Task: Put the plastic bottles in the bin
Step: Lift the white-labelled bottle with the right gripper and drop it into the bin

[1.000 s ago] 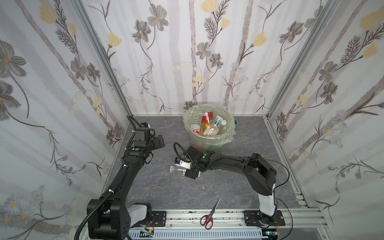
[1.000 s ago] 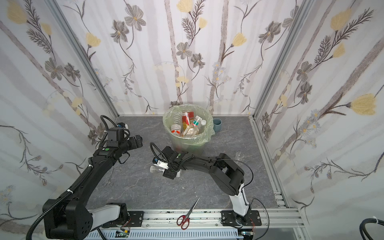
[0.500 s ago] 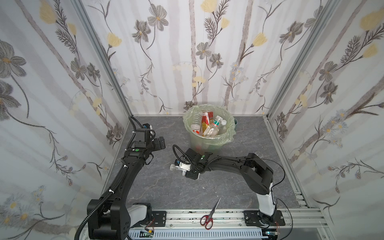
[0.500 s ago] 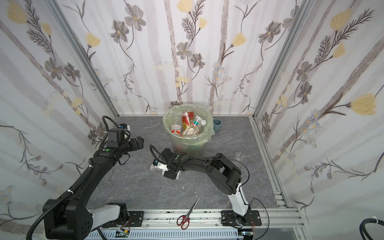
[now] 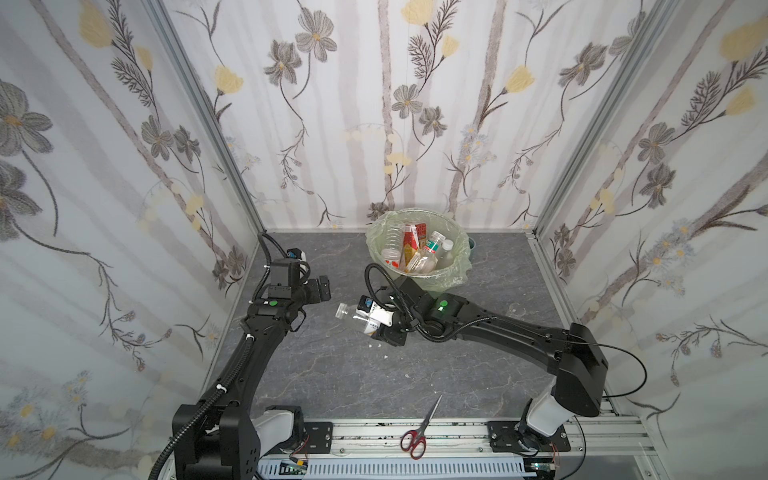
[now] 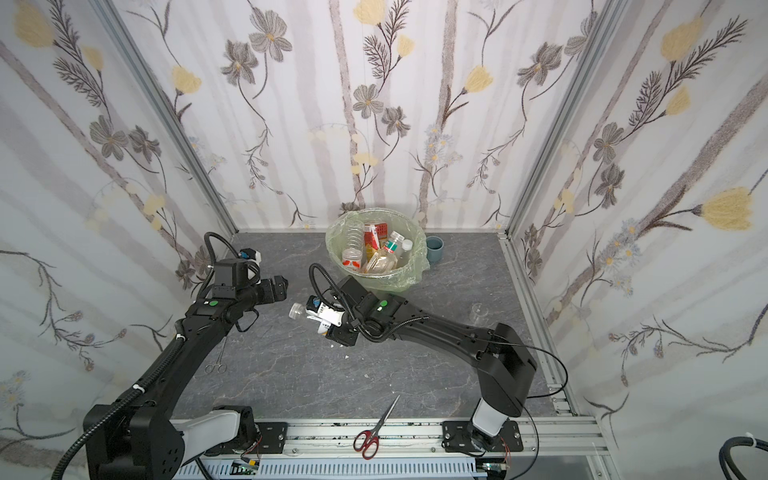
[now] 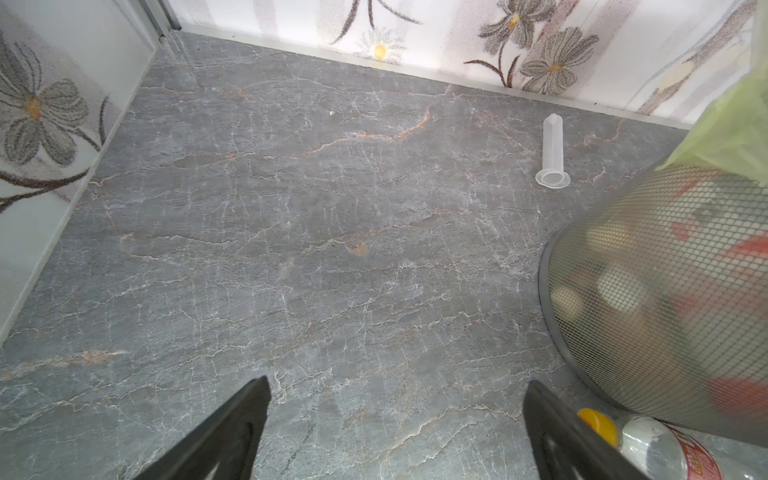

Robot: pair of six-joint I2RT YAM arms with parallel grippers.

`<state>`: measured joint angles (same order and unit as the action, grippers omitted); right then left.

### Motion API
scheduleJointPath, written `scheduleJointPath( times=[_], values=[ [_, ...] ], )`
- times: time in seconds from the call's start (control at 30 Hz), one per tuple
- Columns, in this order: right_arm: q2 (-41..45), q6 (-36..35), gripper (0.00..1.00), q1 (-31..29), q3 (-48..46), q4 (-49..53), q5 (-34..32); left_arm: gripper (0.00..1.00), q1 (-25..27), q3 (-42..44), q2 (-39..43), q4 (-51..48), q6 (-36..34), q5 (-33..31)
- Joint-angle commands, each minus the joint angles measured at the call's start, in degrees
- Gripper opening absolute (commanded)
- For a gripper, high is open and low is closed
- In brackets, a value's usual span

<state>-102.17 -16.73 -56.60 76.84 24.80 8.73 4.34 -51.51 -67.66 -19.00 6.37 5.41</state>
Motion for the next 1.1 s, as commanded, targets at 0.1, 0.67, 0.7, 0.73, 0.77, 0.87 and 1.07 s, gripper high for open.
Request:
scheduleJointPath(
  times=[0.1, 0.67, 0.7, 0.73, 0.77, 0.87, 1.07],
  values=[
    [6.6, 1.6, 0.53, 4.6, 2.8, -1.0, 2.2, 0.97, -0.1, 0.4, 0.7, 1.4, -0.7, 1.8],
    [6.6, 12.9, 0.52, 15.8, 12.1, -11.4, -15.0, 0.97, 0.0, 0.8, 1.7, 2.8, 0.0, 2.6],
    [5.9, 13.3, 0.52, 16.1, 12.4, -11.4, -14.8, 0.97, 0.0, 0.8, 1.7, 2.7, -0.1, 2.6],
    [4.9, 13.8, 0.53, 16.4, 12.7, -11.5, -14.7, 0.97, 0.0, 0.7, 1.6, 2.7, -0.1, 2.7],
    [4.2, 14.2, 0.53, 16.7, 13.1, -11.6, -14.5, 0.97, 0.0, 0.7, 1.6, 2.7, 0.0, 2.8],
    [2.0, 14.7, 0.53, 17.0, 13.9, -11.7, -13.1, 0.97, 0.0, 0.8, 1.7, 2.8, 0.0, 2.8],
    [-0.5, 17.2, 0.56, 17.5, 14.8, -12.1, -11.4, 0.97, 0.0, 1.0, 1.7, 3.0, -0.1, 2.9]
  ],
)
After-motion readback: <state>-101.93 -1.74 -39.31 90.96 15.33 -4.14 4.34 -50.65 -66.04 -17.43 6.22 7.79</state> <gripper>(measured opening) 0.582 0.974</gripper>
